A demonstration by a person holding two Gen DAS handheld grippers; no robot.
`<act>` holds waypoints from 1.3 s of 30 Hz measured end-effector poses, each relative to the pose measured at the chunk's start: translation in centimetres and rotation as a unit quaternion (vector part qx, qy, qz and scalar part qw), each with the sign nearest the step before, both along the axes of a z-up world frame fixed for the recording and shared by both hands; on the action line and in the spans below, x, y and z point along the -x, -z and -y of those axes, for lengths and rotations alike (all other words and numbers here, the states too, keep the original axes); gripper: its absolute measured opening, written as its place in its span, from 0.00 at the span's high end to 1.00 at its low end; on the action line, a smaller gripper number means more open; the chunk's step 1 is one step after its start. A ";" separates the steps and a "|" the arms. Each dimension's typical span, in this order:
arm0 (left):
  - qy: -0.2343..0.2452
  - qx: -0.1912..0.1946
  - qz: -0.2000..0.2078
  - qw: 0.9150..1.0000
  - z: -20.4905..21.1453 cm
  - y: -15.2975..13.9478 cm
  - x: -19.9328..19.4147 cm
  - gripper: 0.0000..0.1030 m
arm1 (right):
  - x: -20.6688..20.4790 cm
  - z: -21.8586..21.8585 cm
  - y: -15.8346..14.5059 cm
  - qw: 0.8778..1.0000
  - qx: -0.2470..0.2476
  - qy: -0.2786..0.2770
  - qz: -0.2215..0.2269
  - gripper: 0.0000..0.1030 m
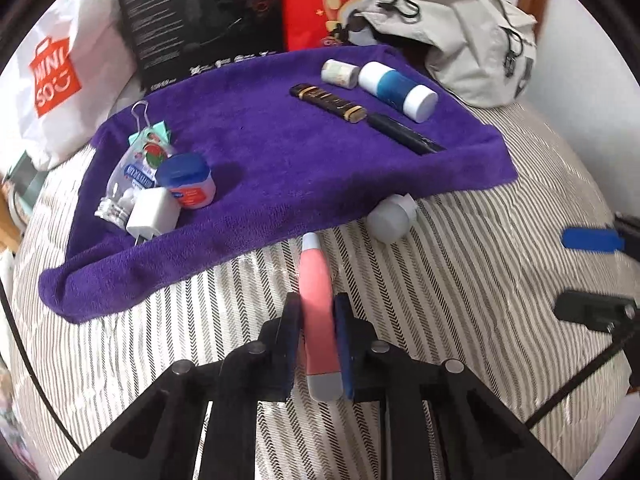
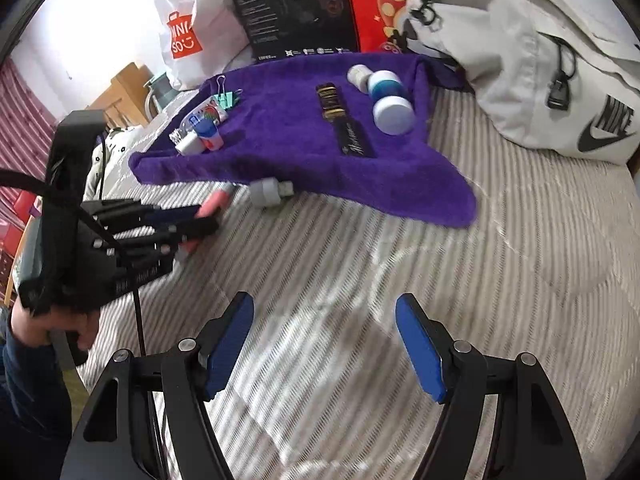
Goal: Organize rigid objects
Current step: 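Grasp the pink tube with the left tool while the right tool grasps the white USB light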
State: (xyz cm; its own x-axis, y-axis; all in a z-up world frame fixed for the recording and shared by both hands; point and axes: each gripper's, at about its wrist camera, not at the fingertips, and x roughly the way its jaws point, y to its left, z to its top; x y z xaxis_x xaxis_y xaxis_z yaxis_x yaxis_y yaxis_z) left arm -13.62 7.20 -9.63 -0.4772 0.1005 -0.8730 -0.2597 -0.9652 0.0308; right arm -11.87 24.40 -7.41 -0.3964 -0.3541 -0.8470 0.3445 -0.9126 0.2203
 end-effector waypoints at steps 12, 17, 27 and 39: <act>-0.037 -0.035 0.009 0.999 8.4 -0.4 -1.3 0.84 | 2.9 5.8 1.8 1.000 0.004 -0.008 -0.023 0.29; -0.046 -0.059 0.005 0.997 10.4 -0.2 -2.0 0.84 | 4.0 7.5 2.5 0.999 -0.013 0.003 -0.039 0.29; -0.036 -0.059 -0.007 0.998 10.6 -0.2 -2.3 0.84 | 5.0 9.7 3.0 0.995 -0.055 0.009 -0.083 0.53; -0.031 -0.060 -0.013 0.998 10.7 -0.3 -2.4 0.84 | 5.4 9.4 2.9 0.994 -0.065 -0.008 -0.084 0.65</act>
State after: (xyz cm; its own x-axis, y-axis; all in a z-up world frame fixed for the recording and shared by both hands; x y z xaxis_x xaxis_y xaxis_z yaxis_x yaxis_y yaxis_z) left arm -11.27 -3.49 -9.36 -0.5088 0.1737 -0.8432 -0.2001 -0.9765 -0.0804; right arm -17.32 15.01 -10.30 -0.5309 -0.2536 -0.8086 0.3815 -0.9235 0.0392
